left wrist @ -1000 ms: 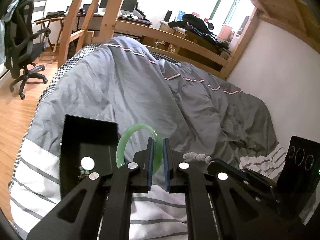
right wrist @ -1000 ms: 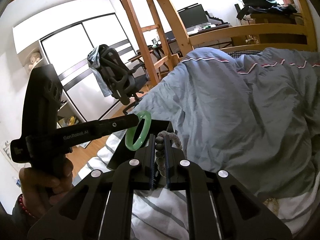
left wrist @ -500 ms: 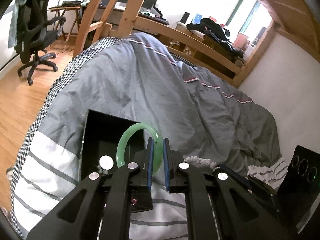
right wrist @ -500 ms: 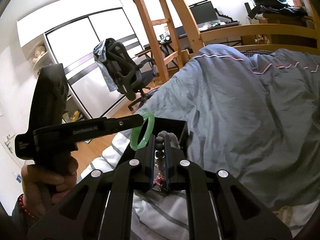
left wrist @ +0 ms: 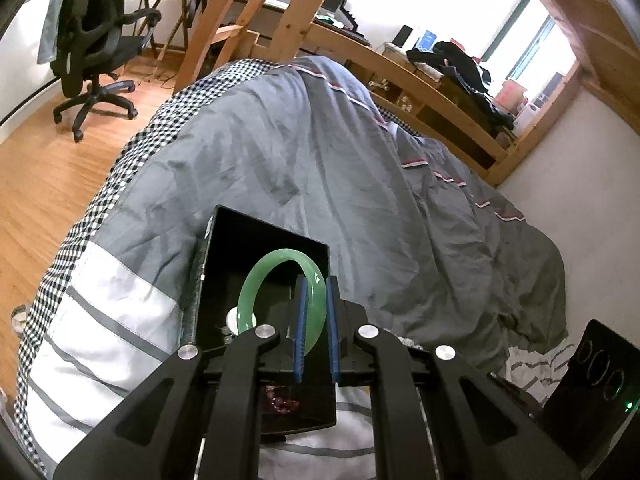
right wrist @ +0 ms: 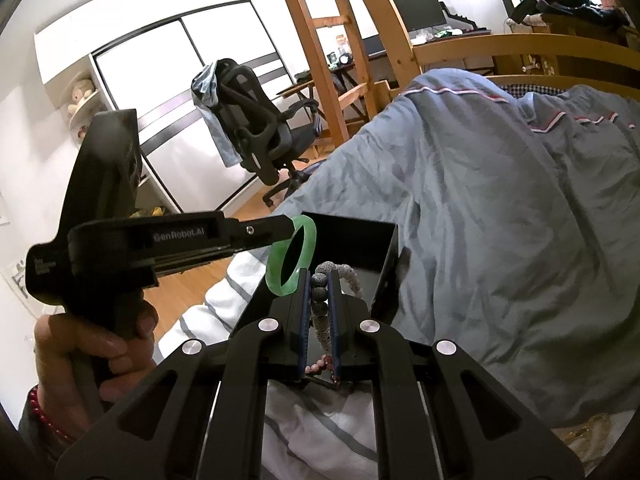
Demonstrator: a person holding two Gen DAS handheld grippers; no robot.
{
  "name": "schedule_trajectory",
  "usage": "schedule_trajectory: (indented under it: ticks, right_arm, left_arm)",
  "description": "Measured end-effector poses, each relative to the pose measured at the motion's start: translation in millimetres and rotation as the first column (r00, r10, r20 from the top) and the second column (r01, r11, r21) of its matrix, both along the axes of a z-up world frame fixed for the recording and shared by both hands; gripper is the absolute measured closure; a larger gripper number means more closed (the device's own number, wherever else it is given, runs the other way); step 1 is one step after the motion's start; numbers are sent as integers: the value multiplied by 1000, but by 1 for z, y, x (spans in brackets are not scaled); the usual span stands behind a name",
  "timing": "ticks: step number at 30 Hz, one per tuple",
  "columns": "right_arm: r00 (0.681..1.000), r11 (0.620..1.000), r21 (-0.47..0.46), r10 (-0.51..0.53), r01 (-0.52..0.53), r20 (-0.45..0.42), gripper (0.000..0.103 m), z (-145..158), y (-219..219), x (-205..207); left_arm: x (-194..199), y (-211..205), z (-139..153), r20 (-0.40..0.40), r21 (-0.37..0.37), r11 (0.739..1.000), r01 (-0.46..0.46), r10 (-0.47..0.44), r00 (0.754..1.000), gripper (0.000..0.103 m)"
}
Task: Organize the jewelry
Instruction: 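Lower the green bangle into the black box with the left gripper while the right lowers the grey bead strand, then open both grippers over the black box to release the jewelry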
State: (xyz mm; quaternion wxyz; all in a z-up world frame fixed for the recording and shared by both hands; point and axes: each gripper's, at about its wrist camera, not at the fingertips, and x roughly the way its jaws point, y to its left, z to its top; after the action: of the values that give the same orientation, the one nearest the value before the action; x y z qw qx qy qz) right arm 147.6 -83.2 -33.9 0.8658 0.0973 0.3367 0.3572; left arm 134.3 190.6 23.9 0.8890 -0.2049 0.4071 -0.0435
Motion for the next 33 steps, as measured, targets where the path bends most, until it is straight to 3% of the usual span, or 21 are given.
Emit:
schedule_trajectory:
  ticks: [12,21,22,23,24,25,26,27,31,33]
  right_arm:
    - [999,999,-38,34,-36,-39,93,-13,17,0]
    - [998,998,-43,31,-34,-61,91,-14,18,2]
    - [998,999,-44,30,-32,-62,85,-14,18,2]
    - [998,999,-43,26,-29,-61,71,-13,17,2]
    - [998,999,-38,20,-22,-56,61,-12,16,1]
    - [999,1000,-24,11,-12,-47,44,-10,13,0]
    - [999,1000,-19,7,-8,-42,36,-8,12,0]
    - [999,1000,-18,3,-4,-35,35,-6,11,-1]
    - [999,999,-29,-43,43,-4,8,2,2,-3]
    - [998,998,-32,-61,61,-6,7,4,-6,-3]
  left_arm:
    - [1,6,-8,-32,17,999,-47,47,998,94]
    - [-6,15,1,28,2,996,-87,87,996,94]
    - [-7,15,3,37,1,996,-89,89,995,94]
    - [-7,14,4,44,1,996,-91,91,995,93]
    - [-8,14,5,53,0,996,-91,91,994,85]
    - [-9,14,6,58,-1,996,-94,94,994,76]
    - [-10,14,8,70,-3,995,-104,104,992,52]
    - [-12,14,9,84,-4,994,-110,110,990,36]
    - [-17,12,17,133,-5,993,-119,118,984,19]
    - [-16,9,17,138,1,994,-111,110,984,14]
